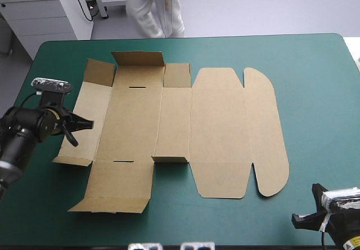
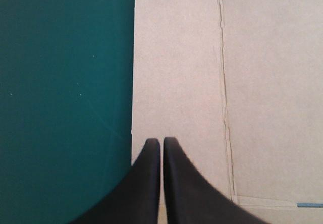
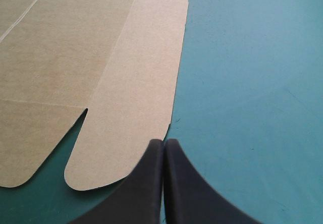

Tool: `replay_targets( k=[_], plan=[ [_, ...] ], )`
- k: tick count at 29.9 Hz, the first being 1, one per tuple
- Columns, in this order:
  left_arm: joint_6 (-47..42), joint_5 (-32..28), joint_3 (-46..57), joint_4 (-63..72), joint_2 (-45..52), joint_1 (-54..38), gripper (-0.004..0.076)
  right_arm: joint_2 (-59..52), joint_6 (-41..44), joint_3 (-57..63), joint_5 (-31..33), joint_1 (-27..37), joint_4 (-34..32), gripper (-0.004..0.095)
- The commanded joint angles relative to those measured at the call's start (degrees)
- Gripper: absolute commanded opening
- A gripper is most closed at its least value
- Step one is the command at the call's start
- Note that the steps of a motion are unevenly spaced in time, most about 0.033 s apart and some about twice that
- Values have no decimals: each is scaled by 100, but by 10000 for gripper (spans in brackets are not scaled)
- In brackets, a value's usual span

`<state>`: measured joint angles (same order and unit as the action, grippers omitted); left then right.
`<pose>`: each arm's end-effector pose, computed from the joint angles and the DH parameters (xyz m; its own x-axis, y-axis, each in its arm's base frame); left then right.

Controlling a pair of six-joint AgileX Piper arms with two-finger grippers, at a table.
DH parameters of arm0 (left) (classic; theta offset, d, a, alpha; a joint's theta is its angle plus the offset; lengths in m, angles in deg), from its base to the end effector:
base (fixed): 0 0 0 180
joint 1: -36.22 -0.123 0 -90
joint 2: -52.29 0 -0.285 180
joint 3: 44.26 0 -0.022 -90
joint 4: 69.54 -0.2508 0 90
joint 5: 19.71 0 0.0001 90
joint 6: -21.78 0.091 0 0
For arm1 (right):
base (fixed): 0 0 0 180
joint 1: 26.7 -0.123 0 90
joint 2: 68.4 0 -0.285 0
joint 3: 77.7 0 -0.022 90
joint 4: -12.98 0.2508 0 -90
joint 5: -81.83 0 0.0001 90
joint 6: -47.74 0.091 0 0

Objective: Fold the box

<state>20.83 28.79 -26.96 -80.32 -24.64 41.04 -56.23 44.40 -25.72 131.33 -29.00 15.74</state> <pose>0.2426 -0.0077 0.3328 -0.7832 0.1741 -0.5969 0.0833 0.9807 0.1767 0.0206 0.0042 0.2757 -0.3982 -0.0430 -0.9163 -0.0844 0.9964 -0.0101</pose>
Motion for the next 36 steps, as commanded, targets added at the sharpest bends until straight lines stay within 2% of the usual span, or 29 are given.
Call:
replay_targets(
  k=[1, 7, 12, 15, 22, 26, 30, 33, 36],
  plan=[
    [1110, -267, -401, 960, -387, -700, 15, 67, -39, -136, -443, -36, 8, -20],
    [4043, 47, -465, 3635, -970, -2311, 15, 67, -39, -136, -443, -36, 8, -20],
    [5755, 328, -465, 5374, -1429, -3275, 15, 67, -39, -136, -443, -36, 8, -20],
    [6340, 575, -465, 5940, -1780, -3605, 15, 67, -39, -136, -443, -36, 8, -20],
    [6668, 1193, -657, 5824, -2614, -3791, 15, 67, -39, -136, -443, -36, 8, -20],
    [6219, 1291, -878, 5707, -2916, -3791, 15, 67, -39, -136, -443, -36, 8, -20],
    [6205, 1898, -1096, 5536, -2969, -3791, 22, 67, -39, -136, -443, -36, 8, -20],
    [6218, 2193, -1195, 5566, -2969, -3791, 90, 67, -39, -136, -443, -36, 8, -20],
    [6218, 2483, -1208, 5591, -2969, -3777, 196, 67, -39, -136, -443, -36, 8, -20]
  ],
)
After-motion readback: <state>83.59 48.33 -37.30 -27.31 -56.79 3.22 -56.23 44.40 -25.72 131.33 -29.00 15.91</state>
